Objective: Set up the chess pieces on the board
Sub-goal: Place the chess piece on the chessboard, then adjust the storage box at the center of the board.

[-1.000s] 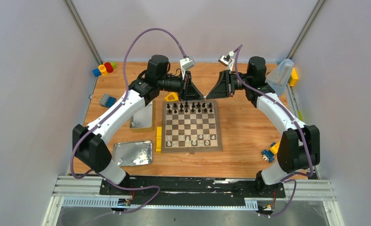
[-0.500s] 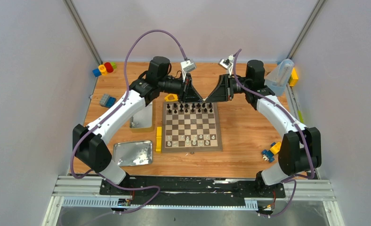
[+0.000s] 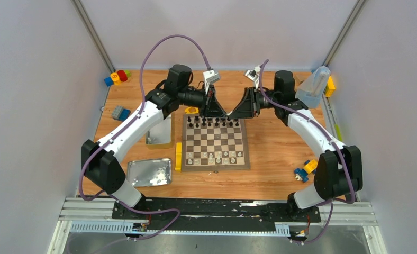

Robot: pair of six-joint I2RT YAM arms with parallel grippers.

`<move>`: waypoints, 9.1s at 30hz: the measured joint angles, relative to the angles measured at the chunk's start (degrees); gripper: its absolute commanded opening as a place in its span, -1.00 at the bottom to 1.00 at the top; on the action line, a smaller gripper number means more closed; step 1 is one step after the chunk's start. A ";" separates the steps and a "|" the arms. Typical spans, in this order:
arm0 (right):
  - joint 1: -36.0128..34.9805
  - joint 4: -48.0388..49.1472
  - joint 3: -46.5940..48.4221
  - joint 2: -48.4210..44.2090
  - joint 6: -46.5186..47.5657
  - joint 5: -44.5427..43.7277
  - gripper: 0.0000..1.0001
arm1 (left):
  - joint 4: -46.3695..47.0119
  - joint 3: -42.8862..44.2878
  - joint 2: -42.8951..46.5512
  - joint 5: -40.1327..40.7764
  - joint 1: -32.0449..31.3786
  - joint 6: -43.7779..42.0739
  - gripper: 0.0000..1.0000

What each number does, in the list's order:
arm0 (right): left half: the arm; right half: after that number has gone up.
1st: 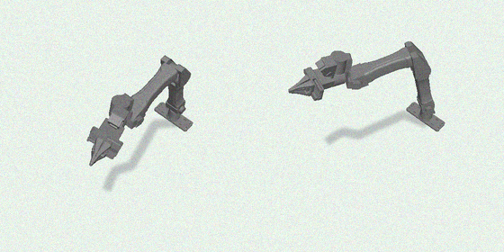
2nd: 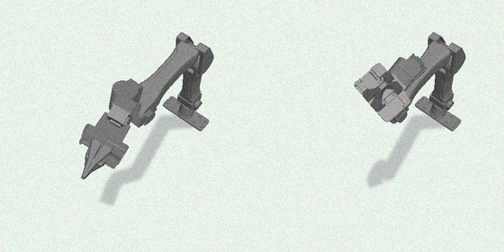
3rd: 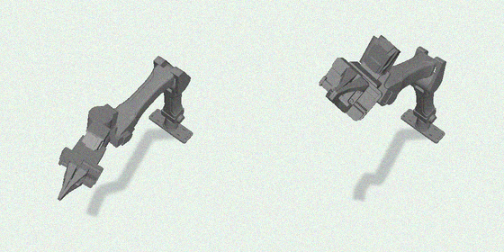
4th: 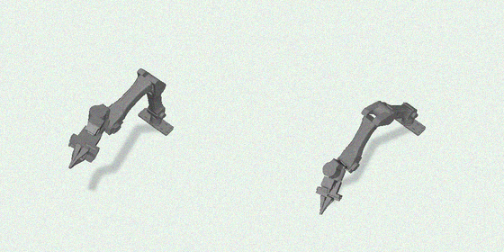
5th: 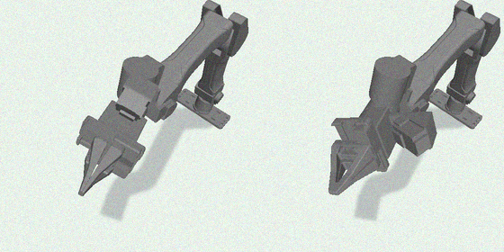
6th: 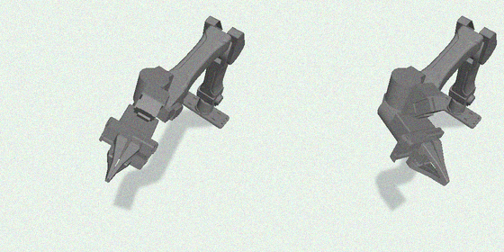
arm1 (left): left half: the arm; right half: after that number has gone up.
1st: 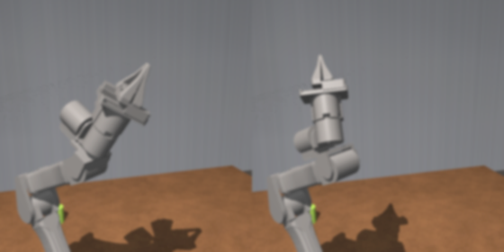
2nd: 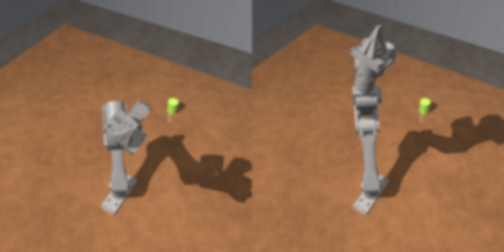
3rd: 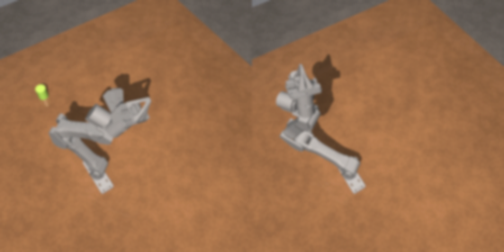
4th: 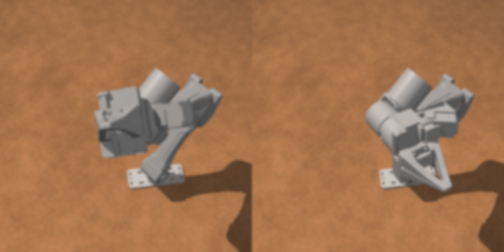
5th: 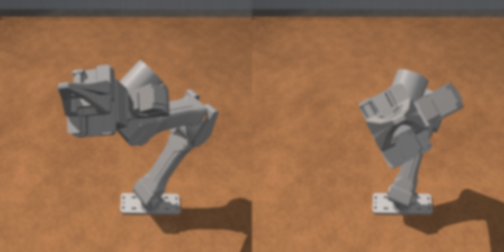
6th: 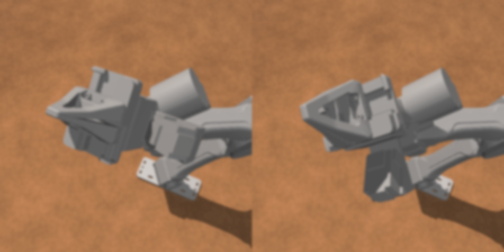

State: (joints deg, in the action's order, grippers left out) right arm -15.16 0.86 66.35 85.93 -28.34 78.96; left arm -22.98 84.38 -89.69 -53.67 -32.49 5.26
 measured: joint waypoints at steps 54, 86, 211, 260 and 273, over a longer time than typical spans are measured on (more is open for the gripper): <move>23.61 -18.29 -9.33 -21.31 26.56 -10.38 -0.04 | -52.35 9.09 -23.15 54.25 -22.51 -30.49 -0.92; 23.71 -18.29 -10.08 -20.65 26.58 -9.44 -0.03 | -54.10 12.66 -28.74 54.97 -23.74 -29.77 -0.82; 24.26 -18.64 -10.27 -20.65 26.58 -8.39 -0.01 | -54.36 15.58 -30.67 51.87 -24.17 -27.61 -0.53; 24.35 -20.37 -10.27 -19.54 30.01 -9.35 0.09 | -36.59 -0.59 2.23 50.99 9.77 -23.71 0.24; 24.35 -21.68 -10.27 -19.12 32.52 -10.51 0.10 | -27.26 -2.62 -7.80 52.46 29.42 -21.53 0.28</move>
State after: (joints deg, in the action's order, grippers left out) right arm 9.19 -20.82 56.07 66.81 4.19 68.45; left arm -50.24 81.76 -97.49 -1.21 -3.07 -16.27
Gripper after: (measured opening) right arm 0.549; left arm 0.638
